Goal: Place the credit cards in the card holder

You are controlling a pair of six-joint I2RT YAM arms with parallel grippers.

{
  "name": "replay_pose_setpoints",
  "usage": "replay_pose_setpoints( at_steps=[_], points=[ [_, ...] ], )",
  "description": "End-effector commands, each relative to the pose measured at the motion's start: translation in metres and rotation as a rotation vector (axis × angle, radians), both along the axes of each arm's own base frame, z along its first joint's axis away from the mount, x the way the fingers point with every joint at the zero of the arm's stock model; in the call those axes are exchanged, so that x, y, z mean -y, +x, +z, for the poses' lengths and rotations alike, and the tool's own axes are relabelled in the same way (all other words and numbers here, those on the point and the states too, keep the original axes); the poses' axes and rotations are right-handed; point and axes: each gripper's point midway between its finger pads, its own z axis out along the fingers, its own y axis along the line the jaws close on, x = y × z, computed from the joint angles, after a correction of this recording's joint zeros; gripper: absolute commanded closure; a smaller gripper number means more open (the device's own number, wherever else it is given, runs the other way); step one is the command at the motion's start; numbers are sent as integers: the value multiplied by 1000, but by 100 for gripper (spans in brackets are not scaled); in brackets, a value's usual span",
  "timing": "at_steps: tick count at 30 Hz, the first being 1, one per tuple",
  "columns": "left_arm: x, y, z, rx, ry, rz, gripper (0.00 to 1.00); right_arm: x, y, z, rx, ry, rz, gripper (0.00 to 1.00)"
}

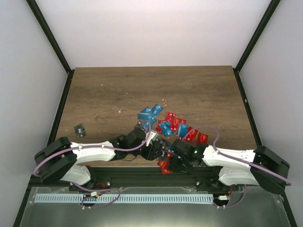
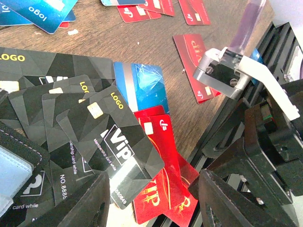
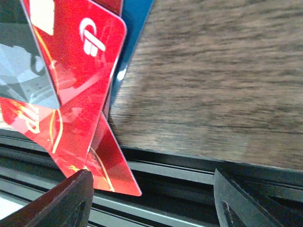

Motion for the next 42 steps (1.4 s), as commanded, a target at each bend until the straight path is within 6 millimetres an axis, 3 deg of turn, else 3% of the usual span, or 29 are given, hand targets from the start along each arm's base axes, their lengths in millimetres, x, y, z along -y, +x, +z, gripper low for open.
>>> replay_pose_setpoints(
  at_steps=[1,14,21,26,35,42],
  points=[
    [2,-3,0,-4,-15,-9,47,-11,2,-5,7,121,2,30],
    [1,0,-4,-13,2,8,47,-23,-4,-7,8,270,51,50],
    [2,1,-6,-13,10,12,47,-19,-3,-7,16,275,35,69],
    [3,1,-6,-17,11,13,48,-16,0,-2,20,277,15,88],
    [6,4,-3,-11,14,11,48,-2,4,17,30,237,-53,99],
    [8,5,1,-6,8,10,48,25,22,38,110,113,-180,99]
  ],
)
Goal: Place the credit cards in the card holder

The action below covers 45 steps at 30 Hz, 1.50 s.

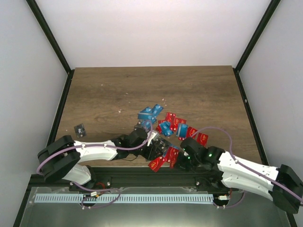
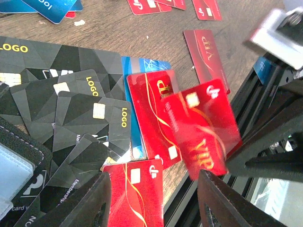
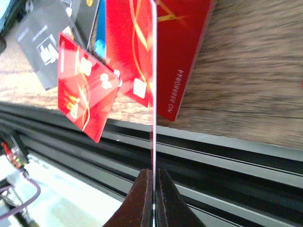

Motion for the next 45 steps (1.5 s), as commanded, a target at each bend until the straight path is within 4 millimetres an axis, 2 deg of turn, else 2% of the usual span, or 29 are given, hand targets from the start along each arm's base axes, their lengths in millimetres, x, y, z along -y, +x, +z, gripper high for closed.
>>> replay_pose_setpoints(
  at_steps=[1,4,6,15,19,22,26,30,34,38,45],
  points=[
    [5,4,10,27,-19,-3,48,34,16,11,34,-176,-152,99],
    [2,5,12,39,-15,11,48,39,28,22,87,-214,-188,99],
    [-1,7,16,56,-13,25,48,34,37,31,129,-198,-182,99],
    [-36,26,35,139,21,138,48,-21,80,97,394,51,-45,99],
    [-52,31,60,169,-47,170,47,-44,88,121,487,163,41,99],
    [-64,35,76,194,-98,196,41,-57,90,139,571,261,111,99],
    [-74,39,102,207,-212,196,40,-65,91,164,676,394,183,99],
    [-78,36,128,199,-352,142,39,-67,87,188,782,513,250,99],
    [-72,26,160,209,-506,48,38,-73,76,209,851,611,335,99],
    [-67,14,184,216,-605,-28,37,-77,66,224,886,691,395,99],
    [-65,6,208,231,-708,-74,38,-83,51,235,885,779,484,99]
  ],
)
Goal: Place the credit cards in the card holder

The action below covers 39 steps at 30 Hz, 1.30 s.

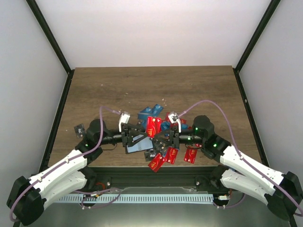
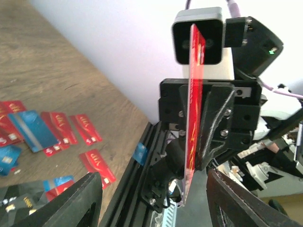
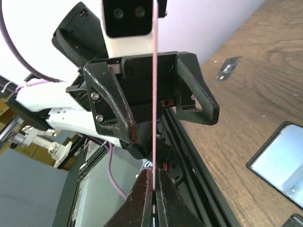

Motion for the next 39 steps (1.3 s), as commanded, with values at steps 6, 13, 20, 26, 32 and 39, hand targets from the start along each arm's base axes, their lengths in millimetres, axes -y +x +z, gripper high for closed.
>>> replay_pose_setpoints(
  at_steps=[6,13,20,26,32,39],
  points=[
    [0,-15,34,79,-135,-87,59,-6,-19,12,50,59,158,99],
    [4,-8,30,62,-128,-73,86,-11,-20,12,53,58,196,99],
    [2,-4,30,45,-132,-40,96,-12,-2,18,84,22,104,63],
    [0,-7,31,40,-145,-37,96,-13,0,38,147,67,94,65],
    [-1,-7,29,30,-147,-37,96,-16,9,44,161,75,61,75],
    [-3,-8,27,26,-151,-25,96,-22,20,40,124,59,34,99]
  ],
)
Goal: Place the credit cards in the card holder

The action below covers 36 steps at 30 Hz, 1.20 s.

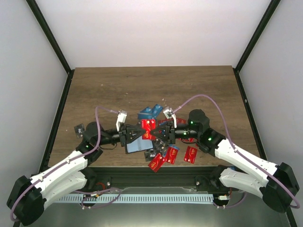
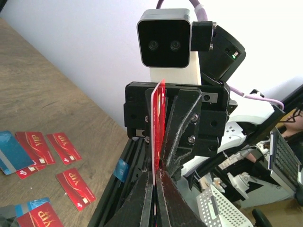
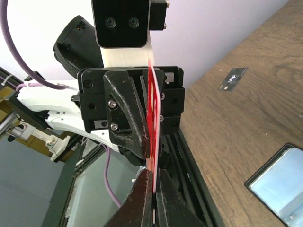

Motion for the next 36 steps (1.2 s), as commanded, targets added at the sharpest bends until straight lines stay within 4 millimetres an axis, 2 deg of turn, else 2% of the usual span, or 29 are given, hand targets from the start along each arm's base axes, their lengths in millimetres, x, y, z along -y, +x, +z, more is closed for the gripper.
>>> replay_pose_setpoints(
  at_steps=[1,3,4,8,11,14,19,27,32,36],
  points=[
    [-4,-1,-3,4,-9,14,96,-5,11,23,39,40,-28,99],
    [-5,0,-7,-8,-4,26,95,-7,14,17,13,27,-31,99],
    [-7,1,-11,-17,6,39,90,-8,16,12,-1,17,-36,99],
    [-17,9,-38,-67,93,141,65,-10,26,-11,-60,-46,-80,99],
    [-29,19,-58,-108,185,247,51,-11,32,-32,-108,-96,-98,99],
    [-50,34,-84,-169,317,406,40,-13,39,-52,-160,-139,-107,99],
    [-102,54,-131,-287,574,696,39,-20,51,-85,-242,-225,-121,99],
    [-125,56,-171,-421,662,821,39,-33,66,-131,-372,-354,-128,99],
    [-141,57,-183,-462,708,908,40,-39,75,-143,-396,-382,-130,99],
    [-143,56,-194,-489,746,914,41,-43,81,-146,-398,-394,-138,99]
  ],
)
